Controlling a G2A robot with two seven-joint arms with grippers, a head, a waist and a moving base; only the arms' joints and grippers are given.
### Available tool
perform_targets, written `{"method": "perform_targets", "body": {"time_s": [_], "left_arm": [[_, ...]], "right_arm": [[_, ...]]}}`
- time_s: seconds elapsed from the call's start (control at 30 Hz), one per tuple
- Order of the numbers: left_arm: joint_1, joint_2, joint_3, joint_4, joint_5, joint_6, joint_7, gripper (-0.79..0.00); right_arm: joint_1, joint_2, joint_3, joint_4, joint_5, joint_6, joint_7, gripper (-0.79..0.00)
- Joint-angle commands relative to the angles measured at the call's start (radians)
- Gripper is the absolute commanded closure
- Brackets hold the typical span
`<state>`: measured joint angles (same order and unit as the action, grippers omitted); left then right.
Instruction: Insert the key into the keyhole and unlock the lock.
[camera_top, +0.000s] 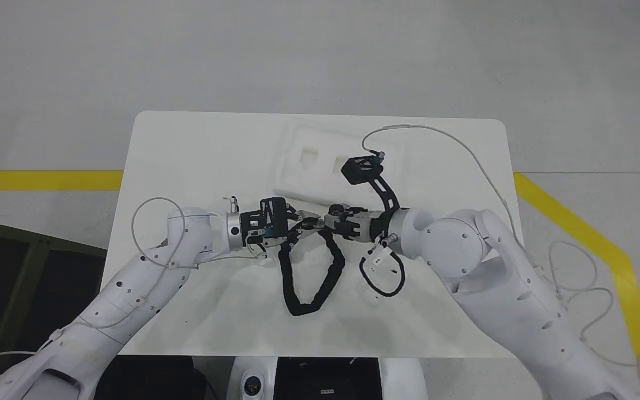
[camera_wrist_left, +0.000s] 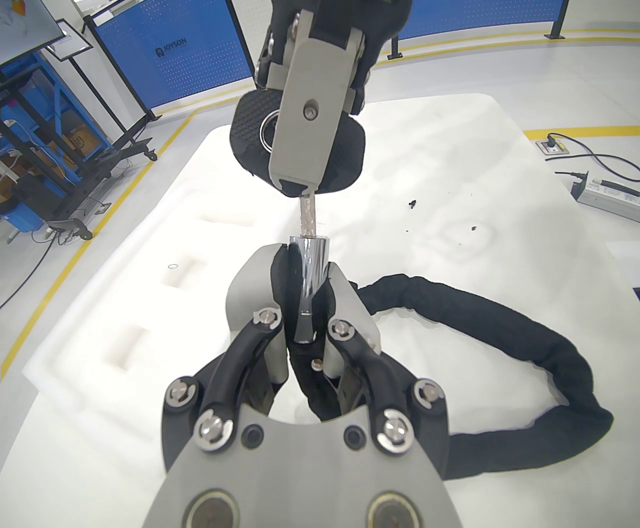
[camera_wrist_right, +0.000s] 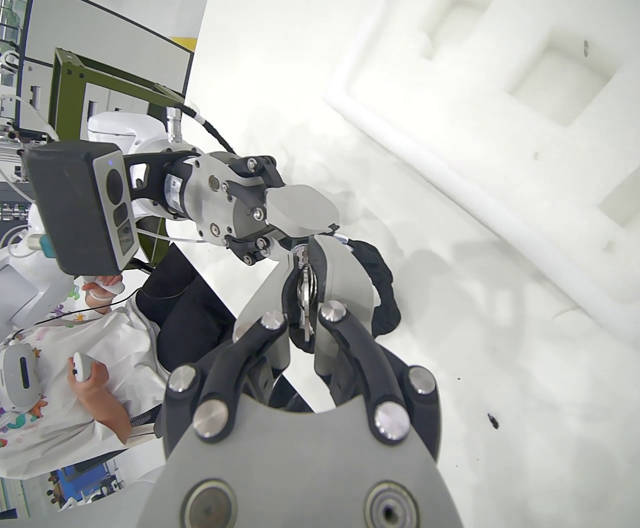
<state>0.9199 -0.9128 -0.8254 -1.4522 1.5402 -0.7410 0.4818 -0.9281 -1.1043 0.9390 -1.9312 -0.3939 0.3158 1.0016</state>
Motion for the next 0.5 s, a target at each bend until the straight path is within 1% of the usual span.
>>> {"method": "perform_targets", "body": {"time_s": [0.0, 0.4, 0.43, 0.47], "left_arm": [[0.000, 0.000, 0.000, 0.000, 0.000, 0.000, 0.000, 0.000], [0.000, 0.000, 0.000, 0.000, 0.000, 0.000, 0.000, 0.000], [0.000, 0.000, 0.000, 0.000, 0.000, 0.000, 0.000, 0.000], [0.000, 0.000, 0.000, 0.000, 0.000, 0.000, 0.000, 0.000]], "right_arm": [[0.004, -0.002, -0.005, 0.003, -0.001, 0.002, -0.001, 0.000], [0.028, -0.015, -0.038, 0.011, -0.015, 0.014, 0.000, 0.000], [0.028, -0.016, -0.039, 0.012, -0.014, 0.014, -0.001, -0.145], [0.028, -0.016, -0.038, 0.014, -0.013, 0.015, -0.004, -0.234]]}}
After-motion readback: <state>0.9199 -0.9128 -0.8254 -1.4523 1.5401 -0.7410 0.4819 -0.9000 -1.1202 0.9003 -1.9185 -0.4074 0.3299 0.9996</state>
